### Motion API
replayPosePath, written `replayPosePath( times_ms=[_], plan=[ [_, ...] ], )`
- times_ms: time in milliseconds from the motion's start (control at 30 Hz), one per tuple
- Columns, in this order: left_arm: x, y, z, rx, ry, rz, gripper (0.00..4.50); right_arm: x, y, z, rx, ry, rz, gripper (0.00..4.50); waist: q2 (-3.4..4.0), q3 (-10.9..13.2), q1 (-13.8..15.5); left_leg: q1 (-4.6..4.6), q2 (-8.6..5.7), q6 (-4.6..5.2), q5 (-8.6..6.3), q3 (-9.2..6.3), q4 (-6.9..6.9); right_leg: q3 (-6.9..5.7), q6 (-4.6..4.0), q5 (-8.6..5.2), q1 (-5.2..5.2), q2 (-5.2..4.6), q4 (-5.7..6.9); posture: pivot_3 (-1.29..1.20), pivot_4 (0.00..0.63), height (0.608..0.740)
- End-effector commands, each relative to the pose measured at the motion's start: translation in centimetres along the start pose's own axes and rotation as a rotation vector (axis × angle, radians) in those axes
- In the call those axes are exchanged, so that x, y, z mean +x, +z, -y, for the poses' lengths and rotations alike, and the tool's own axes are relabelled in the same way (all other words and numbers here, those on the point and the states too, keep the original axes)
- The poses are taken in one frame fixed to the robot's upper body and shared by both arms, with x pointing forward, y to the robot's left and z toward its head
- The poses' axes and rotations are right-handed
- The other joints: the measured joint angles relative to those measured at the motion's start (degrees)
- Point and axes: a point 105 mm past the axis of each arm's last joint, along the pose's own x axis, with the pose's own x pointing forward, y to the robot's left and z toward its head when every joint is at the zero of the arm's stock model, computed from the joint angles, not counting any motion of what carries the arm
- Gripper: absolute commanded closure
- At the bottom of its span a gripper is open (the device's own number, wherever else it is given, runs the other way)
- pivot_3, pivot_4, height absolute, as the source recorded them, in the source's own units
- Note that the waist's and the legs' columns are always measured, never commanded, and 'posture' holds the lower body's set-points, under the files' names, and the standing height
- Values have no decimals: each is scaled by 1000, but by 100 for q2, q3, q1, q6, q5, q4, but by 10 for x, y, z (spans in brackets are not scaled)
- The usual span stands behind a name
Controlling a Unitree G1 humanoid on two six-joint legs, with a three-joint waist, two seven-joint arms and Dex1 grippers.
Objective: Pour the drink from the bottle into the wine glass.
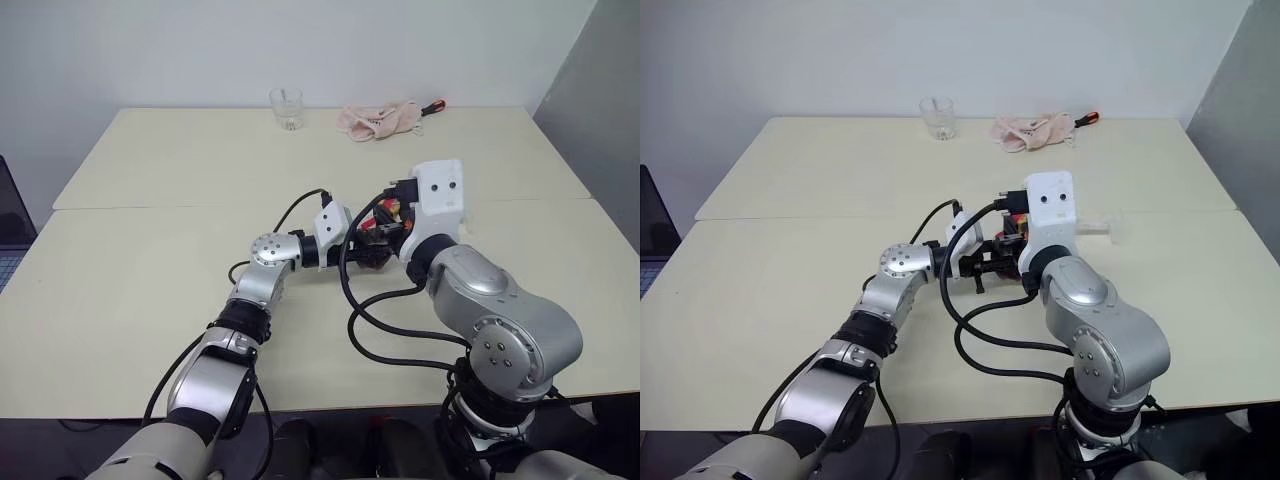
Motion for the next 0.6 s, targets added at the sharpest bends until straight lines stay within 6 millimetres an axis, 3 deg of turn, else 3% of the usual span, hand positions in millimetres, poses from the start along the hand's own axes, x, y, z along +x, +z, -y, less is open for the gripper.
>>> replayPosePath(
  times_ms=[33, 400, 600],
  plan=[
    [-1, 16, 2, 36, -11, 50, 3755, -1, 22, -7, -79, 157, 113, 3246, 0, 0, 1, 0, 0, 0, 0, 0, 0, -1, 0, 0, 0, 0, -1, 0, 150, 740],
    [-6, 18, 17, 11, -31, 50, 3758, 14, 24, -22, -256, 768, 138, 3246, -1, 1, -5, 1, 3, 2, -1, 3, 1, -4, 0, 0, 3, 3, -2, 0, 150, 740],
    [-12, 21, 32, -14, -54, 56, 3761, 11, 24, -30, -309, 1144, 163, 3246, -1, 1, -4, 2, 5, 2, -1, 5, 3, -5, 0, 0, 6, 2, -4, 0, 150, 740]
  ],
)
